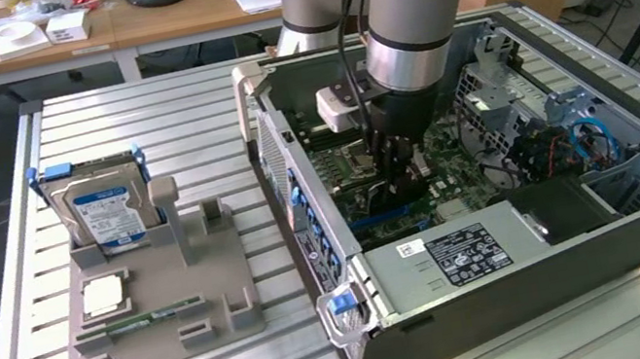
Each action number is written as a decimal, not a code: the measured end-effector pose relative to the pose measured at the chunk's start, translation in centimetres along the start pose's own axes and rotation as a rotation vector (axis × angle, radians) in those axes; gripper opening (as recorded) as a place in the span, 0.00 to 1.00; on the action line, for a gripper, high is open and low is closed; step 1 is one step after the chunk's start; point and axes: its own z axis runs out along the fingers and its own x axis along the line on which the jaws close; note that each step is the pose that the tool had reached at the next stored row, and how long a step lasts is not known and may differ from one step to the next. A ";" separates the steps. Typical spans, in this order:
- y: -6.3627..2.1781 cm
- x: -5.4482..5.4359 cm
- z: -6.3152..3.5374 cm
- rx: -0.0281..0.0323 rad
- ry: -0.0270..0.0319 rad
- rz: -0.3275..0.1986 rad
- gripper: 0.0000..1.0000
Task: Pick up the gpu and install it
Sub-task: 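Insert the gpu into the slot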
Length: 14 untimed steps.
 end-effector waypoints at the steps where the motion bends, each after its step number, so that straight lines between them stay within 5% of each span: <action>1: 0.00 0.0 0.00 0.0000 -0.0001 0.000 0.26; 14: 0.00 0.0 -0.28 -0.0001 0.0001 0.002 0.26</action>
